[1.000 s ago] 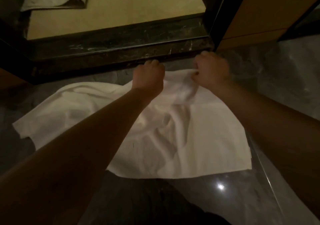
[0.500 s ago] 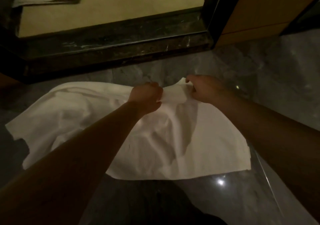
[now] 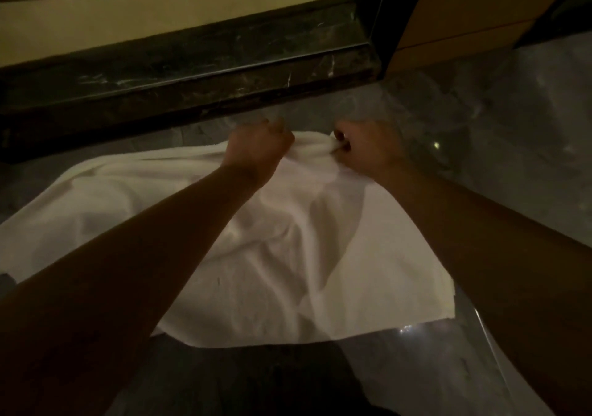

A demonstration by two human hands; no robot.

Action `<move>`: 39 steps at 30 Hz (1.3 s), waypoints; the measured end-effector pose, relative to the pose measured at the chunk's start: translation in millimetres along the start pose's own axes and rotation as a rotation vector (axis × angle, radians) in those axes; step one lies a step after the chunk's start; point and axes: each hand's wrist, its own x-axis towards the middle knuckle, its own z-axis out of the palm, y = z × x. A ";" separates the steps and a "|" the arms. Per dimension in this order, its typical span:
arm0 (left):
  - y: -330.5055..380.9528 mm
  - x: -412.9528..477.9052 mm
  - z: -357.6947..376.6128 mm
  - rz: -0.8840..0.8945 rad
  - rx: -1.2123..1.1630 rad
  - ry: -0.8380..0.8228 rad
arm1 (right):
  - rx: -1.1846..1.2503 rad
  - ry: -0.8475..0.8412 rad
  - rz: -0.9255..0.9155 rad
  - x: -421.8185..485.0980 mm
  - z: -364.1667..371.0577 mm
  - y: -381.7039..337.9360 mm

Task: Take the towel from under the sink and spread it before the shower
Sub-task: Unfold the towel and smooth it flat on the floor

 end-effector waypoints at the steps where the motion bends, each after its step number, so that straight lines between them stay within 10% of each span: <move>1: 2.5 5.0 -0.1 -0.016 0.023 -0.010 | 0.018 0.017 0.015 0.5 -0.9 2.7; 19: 28.7 55.6 32.5 -0.099 -0.136 -0.028 | 0.014 0.273 0.366 30.7 -1.6 40.0; 39: 8.3 54.5 35.2 -0.220 -0.185 -0.177 | -0.237 -0.045 0.256 40.0 3.2 18.6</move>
